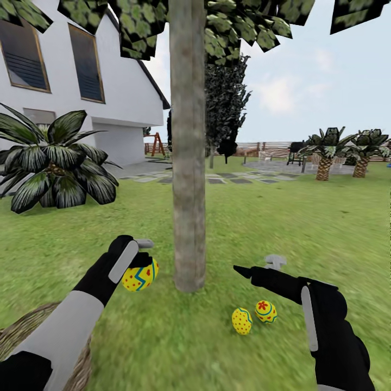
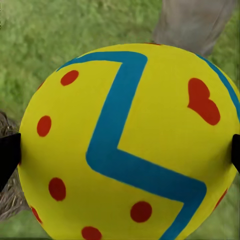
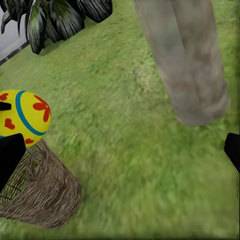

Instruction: Take the three Easter eggs out of the wicker basket on the lawn in the garden, then place them on the lawn next to a single tree (choose any tree) so that all three eggs are next to the same tree and none are left in the basket.

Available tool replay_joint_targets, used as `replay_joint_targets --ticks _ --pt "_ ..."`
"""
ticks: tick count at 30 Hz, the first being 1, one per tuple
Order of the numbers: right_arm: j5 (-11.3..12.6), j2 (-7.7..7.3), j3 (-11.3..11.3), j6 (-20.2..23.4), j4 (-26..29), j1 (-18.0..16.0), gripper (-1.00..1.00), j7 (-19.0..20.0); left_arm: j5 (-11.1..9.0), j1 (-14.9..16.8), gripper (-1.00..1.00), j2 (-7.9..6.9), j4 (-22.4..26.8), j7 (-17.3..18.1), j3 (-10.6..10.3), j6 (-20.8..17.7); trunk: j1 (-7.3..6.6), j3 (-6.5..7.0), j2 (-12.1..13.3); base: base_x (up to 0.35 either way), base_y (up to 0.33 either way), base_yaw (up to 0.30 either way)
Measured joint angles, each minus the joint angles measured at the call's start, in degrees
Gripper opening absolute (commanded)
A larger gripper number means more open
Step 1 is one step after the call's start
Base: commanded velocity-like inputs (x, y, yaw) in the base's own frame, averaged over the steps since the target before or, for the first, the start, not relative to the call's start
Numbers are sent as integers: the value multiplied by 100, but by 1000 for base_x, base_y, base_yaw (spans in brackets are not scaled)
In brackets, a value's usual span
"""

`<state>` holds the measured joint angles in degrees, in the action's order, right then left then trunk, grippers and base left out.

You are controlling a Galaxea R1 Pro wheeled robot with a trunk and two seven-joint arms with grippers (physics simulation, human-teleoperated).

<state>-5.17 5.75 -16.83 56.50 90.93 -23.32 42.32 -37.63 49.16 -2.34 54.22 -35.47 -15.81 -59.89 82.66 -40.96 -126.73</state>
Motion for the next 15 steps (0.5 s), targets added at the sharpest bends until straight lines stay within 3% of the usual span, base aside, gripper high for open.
replay_joint_targets --ticks 15 --pt "-8 -4 1 3 0 -7 100 -9 -2 0 -100 12 -21 -112 -6 0 0 0 0 0 -314 0"
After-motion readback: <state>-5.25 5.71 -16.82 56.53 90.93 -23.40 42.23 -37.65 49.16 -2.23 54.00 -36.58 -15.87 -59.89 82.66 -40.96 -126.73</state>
